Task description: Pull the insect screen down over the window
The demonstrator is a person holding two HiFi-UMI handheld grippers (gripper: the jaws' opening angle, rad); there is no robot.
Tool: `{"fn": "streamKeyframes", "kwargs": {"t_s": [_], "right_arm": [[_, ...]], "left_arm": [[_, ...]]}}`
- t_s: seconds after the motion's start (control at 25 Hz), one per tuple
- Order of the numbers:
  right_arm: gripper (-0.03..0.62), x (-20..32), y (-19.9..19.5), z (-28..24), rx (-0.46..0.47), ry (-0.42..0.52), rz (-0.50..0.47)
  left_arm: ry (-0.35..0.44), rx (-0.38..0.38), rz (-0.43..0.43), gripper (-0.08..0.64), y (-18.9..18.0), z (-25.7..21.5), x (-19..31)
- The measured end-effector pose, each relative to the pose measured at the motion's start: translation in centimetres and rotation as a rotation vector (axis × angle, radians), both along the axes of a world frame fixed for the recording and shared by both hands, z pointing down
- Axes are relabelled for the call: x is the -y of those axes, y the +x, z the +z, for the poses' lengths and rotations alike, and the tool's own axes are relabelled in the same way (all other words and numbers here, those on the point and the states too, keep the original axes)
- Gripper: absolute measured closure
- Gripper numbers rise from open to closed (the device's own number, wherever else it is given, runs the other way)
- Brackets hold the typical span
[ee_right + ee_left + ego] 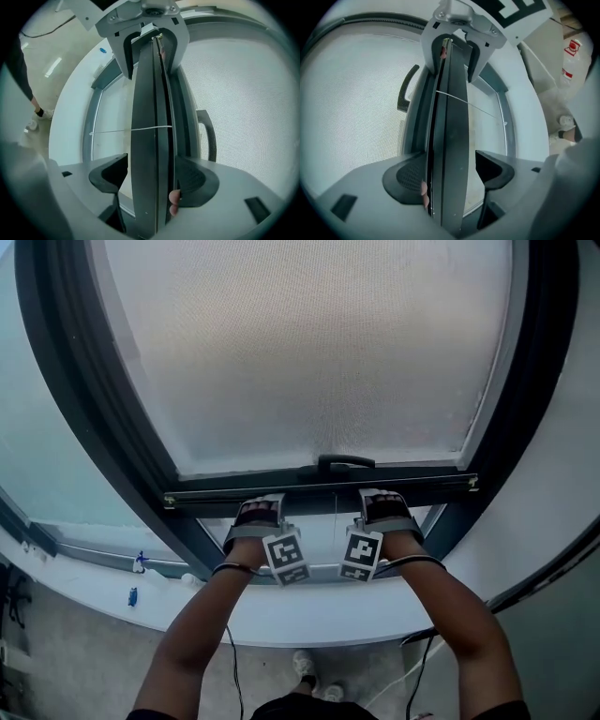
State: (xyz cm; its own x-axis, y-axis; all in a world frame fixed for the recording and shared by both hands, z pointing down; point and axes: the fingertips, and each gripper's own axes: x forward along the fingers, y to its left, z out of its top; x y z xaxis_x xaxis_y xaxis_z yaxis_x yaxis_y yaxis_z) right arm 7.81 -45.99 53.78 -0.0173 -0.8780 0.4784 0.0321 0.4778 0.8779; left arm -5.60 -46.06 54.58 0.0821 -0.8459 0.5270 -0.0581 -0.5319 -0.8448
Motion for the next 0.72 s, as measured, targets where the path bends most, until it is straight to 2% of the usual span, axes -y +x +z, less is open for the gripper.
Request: {"fn": "streamKeyframes", "kwargs": {"t_s": [0.16,0.32,0.48,0.64,0.72], "right_arm": [[0.262,0.5,-0.09,-0.69,-0.003,-0.008,-0.002],[0.264,0.43,-0.03,-0.67,-0.011,-0.047,0.009],[0.262,-0.07,0.06,-0.1,-0.017,-0.036,0.011],[0.262,-0.16,0.02,-0.13,-0.015,-0.059,0.021],[0.262,-0.32,-0.09,-0.2,-0.01,-0.063,0.022]], "left_arm": [[-0.013,0.042,-0.007,0.224,-0.24,-0.53,0.46],[-0.086,-0.007,-0.018,0.225,0.01,-0.68,0.36],[-0.076,0.004,0.003,0.225,0.02,-0.01,-0.24],[-0.103,-0.062,0.003,0.225,0.19,-0.33,-0.25],[-0.109,-0.067,0.003,0.225,0.13,-0.39,-0.36]]}}
